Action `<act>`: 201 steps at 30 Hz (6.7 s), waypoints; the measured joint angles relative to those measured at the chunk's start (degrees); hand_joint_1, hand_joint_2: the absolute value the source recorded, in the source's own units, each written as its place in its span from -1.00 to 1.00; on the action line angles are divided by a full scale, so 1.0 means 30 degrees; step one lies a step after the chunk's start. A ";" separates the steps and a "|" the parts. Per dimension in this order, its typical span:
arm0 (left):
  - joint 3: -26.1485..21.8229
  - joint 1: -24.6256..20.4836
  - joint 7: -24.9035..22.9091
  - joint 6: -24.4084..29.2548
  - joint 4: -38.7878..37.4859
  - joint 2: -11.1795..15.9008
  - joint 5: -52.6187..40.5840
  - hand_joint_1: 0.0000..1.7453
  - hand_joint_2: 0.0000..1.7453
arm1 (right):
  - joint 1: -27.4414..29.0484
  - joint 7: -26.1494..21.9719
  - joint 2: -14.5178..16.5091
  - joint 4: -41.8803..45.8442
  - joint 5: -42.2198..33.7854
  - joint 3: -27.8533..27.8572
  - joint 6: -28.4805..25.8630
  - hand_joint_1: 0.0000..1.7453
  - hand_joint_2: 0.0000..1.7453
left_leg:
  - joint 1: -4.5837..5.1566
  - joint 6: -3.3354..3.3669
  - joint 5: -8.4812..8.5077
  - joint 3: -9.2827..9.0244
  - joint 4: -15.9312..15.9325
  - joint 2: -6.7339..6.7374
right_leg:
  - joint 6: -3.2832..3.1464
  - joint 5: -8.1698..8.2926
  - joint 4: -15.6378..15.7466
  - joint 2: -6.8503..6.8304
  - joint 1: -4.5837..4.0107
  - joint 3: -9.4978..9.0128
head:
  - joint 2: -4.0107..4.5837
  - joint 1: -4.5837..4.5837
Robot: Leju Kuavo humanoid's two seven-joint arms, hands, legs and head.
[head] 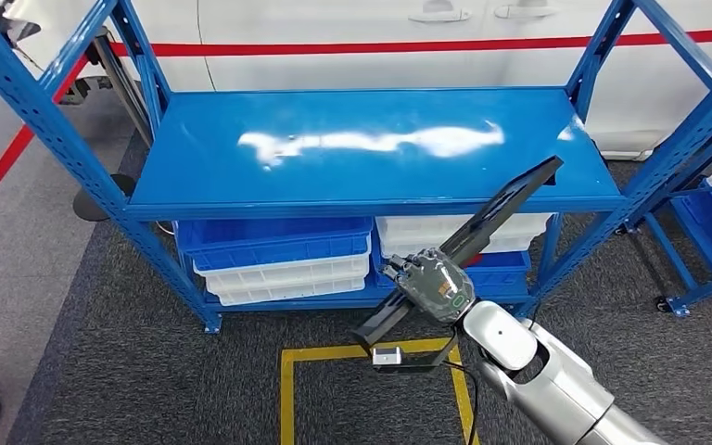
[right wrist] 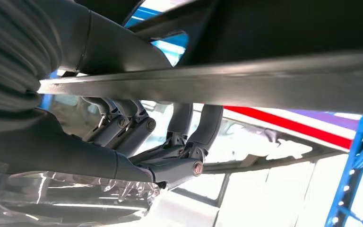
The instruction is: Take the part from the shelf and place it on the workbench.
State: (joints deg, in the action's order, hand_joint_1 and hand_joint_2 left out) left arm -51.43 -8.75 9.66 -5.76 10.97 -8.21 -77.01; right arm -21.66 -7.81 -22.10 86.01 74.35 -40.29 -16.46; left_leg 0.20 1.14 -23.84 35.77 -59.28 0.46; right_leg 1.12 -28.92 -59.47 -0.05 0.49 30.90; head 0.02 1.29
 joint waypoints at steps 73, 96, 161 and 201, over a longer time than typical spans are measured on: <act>0.0539 0.0588 0.0175 0.0186 0.0000 -0.0302 0.0159 -1.00 1.00 | 0.5397 -0.0033 0.5095 -0.2279 -0.0564 0.3714 -0.3537 1.00 1.00 | -0.0295 -0.0786 -0.2356 -0.0506 -0.2573 -0.0217 | -0.0828 0.1317 0.0228 0.1001 0.0045 0.1233 | 0.0000 0.0000; 0.0654 0.0602 0.0244 0.0227 0.0000 -0.0339 0.0308 -1.00 1.00 | 0.5594 0.0310 0.5277 -0.2158 -0.0333 0.4091 -0.3685 1.00 1.00 | -0.0166 -0.0659 -0.1761 -0.1366 -0.0141 0.0949 | -0.0700 0.1250 0.0452 -0.0276 -0.0014 0.1099 | 0.0000 0.0000; 0.0253 0.1362 0.0042 0.0721 0.0000 -0.0982 0.0955 -1.00 1.00 | 0.2632 0.0383 0.8561 -0.5525 0.0966 0.4830 -0.3441 1.00 1.00 | -0.0262 -0.0807 -0.3537 0.0438 -0.4033 0.0095 | -0.0991 0.1278 0.0515 0.0362 -0.0058 0.1135 | 0.0000 0.0000; 0.0419 0.1142 0.0328 0.0253 0.0000 -0.0602 0.0851 -1.00 1.00 | 0.3921 0.1080 0.7539 -0.4628 0.1197 0.5284 -0.3685 1.00 1.00 | -0.0342 -0.0380 -0.0953 -0.1062 0.0249 -0.1267 | -0.0300 0.1296 0.0243 0.2199 0.0055 0.1471 | 0.0000 0.0000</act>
State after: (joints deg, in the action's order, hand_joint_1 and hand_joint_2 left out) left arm -50.17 -5.32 10.64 -5.01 10.97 -10.02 -74.46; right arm -9.90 -4.57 0.51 72.13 77.94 -24.44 -27.52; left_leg -0.82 0.00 -26.70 32.58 -58.53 -3.34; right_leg 0.22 -25.03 -58.74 6.54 0.66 35.31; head 0.02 1.29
